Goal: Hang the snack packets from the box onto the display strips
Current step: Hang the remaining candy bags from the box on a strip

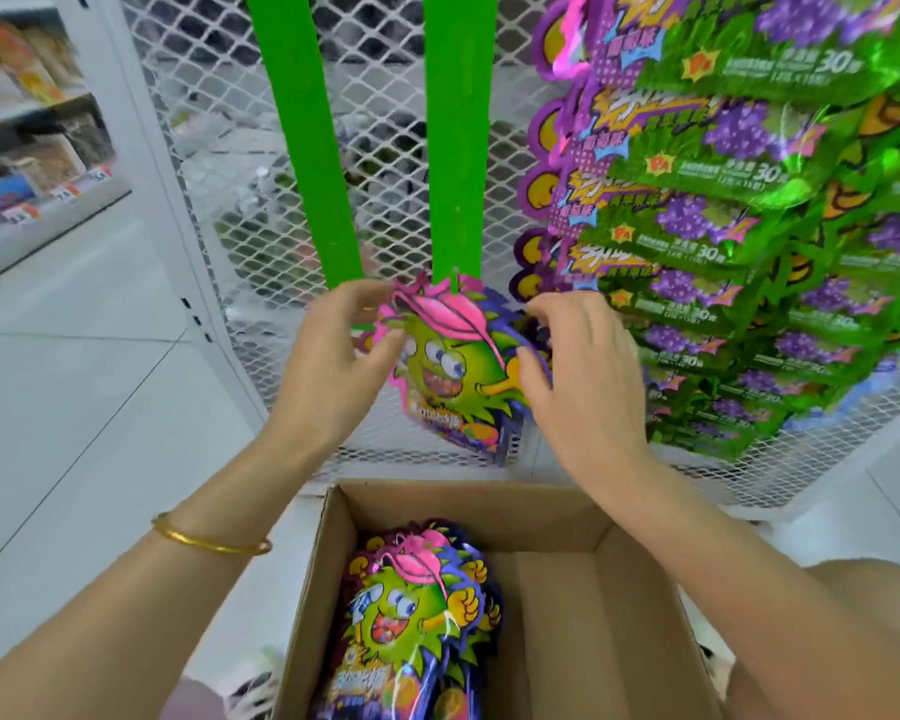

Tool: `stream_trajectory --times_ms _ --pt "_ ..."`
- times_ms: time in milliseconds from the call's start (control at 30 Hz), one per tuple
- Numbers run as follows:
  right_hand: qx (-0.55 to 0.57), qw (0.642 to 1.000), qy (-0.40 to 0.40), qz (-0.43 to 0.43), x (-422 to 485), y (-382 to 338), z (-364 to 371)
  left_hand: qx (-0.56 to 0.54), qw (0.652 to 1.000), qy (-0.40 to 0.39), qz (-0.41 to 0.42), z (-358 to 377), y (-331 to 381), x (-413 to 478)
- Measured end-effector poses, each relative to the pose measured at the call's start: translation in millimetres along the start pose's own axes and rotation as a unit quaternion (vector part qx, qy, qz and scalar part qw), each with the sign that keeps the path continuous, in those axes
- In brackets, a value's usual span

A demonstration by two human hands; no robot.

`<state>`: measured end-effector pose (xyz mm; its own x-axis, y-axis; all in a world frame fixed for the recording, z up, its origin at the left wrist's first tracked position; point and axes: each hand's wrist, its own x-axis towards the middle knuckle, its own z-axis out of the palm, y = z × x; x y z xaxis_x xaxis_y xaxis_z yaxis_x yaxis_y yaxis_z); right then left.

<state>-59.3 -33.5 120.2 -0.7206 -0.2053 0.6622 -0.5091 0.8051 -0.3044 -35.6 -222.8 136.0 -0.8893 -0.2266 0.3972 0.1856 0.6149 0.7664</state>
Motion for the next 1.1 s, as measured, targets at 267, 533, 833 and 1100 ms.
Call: stream_trajectory --times_ms 267,533,833,1100 --pt "-0.009 0.887 -0.461 -0.03 -93.8 -18.4 79.7 0.138 0.95 -0.264 -0.09 -3.0 -63.7 -68.1" --pt "-0.013 0.783 -0.586 0.208 -165.6 6.0 146.8 0.145 0.944 -0.27 -0.122 -23.2 -91.3 -81.5" --pt "0.229 0.679 -0.525 0.459 -146.4 0.0 146.6 0.165 0.944 -0.26 -0.116 -29.8 -97.9 -76.9" --pt "0.263 0.773 -0.542 0.197 -96.6 -4.0 87.3 0.239 0.891 -0.377 -0.08 -12.5 -96.2 -65.2"
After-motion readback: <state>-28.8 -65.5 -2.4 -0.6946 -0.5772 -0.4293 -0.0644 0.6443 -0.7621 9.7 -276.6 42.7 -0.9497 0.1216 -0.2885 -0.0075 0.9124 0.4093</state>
